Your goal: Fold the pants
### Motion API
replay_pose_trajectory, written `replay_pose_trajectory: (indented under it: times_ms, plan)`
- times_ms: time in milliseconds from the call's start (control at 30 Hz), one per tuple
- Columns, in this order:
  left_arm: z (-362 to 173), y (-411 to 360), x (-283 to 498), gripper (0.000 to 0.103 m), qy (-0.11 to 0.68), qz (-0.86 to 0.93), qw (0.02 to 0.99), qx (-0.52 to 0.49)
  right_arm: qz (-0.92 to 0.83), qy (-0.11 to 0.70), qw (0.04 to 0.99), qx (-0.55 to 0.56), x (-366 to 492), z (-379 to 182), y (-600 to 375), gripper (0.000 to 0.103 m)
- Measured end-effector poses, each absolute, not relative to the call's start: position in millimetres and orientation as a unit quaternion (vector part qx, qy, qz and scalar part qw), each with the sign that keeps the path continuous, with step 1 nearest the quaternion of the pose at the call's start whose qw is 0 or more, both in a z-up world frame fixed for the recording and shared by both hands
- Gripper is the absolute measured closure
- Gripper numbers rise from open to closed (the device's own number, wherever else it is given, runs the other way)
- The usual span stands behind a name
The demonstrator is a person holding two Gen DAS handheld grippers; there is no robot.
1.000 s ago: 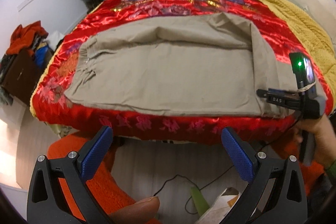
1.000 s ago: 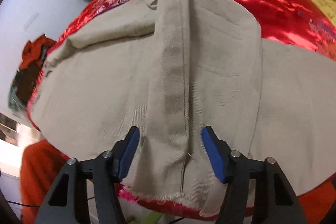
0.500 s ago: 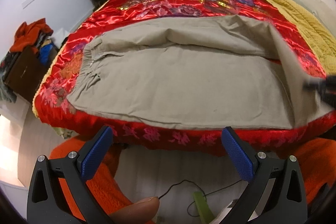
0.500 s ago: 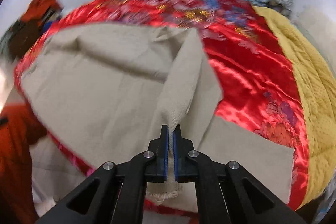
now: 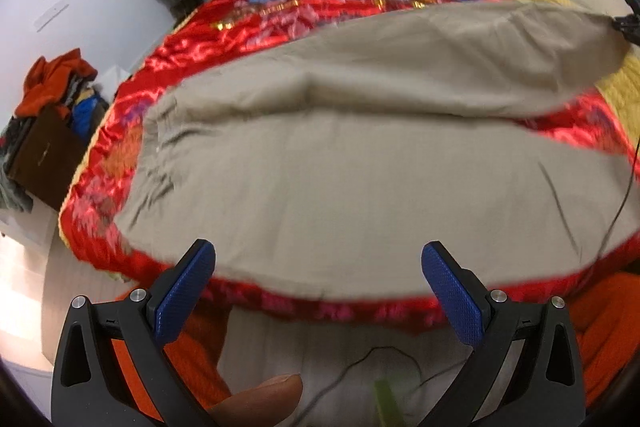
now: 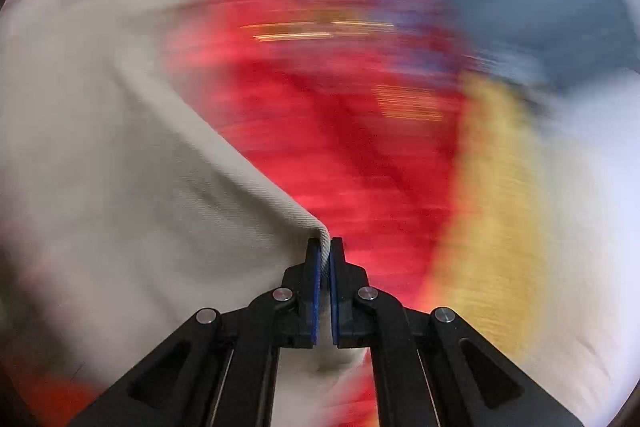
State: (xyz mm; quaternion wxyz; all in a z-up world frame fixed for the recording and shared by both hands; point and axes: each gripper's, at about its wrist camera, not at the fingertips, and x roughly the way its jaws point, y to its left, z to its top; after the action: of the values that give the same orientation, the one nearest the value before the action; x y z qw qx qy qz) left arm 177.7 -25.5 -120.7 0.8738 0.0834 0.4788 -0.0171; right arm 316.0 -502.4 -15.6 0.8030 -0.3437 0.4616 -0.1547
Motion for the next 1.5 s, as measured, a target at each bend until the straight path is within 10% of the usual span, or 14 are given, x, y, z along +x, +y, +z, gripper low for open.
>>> replay_pose_trajectory:
  times_ms: [100,633,1100,1200,1400,1467,1500]
  plan:
    - [-117,-21,192,0.000,0.460,-0.007,0.885,0.067,-0.266,0.460,0.790,-0.306,355,3,-568,0.054]
    - [-216,85,335,0.000,0.402,0.108,0.909,0.007,0.238,0.483,0.834,-0.123,417,-125,-245,0.055]
    - [-240,86,321,0.000,0.407,0.034,0.913,-0.002,0.405,0.557,0.649,-0.323,572,-174,-17,0.055]
    - [-240,86,319,0.000,0.406,0.030,0.913,-0.004,0.406,0.585,0.597,-0.370,575,-182,-1,0.085]
    - [-240,88,320,0.000,0.405,0.027,0.914,-0.004,0.285,0.449,0.675,-0.511,581,-174,41,0.092]
    - [-240,88,320,0.000,0.404,0.026,0.914,-0.005,0.253,0.443,0.716,-0.477,590,-172,43,0.072]
    - [-240,89,320,0.000,0.404,0.025,0.914,-0.006,0.255,0.465,0.719,-0.450,595,-173,39,0.042]
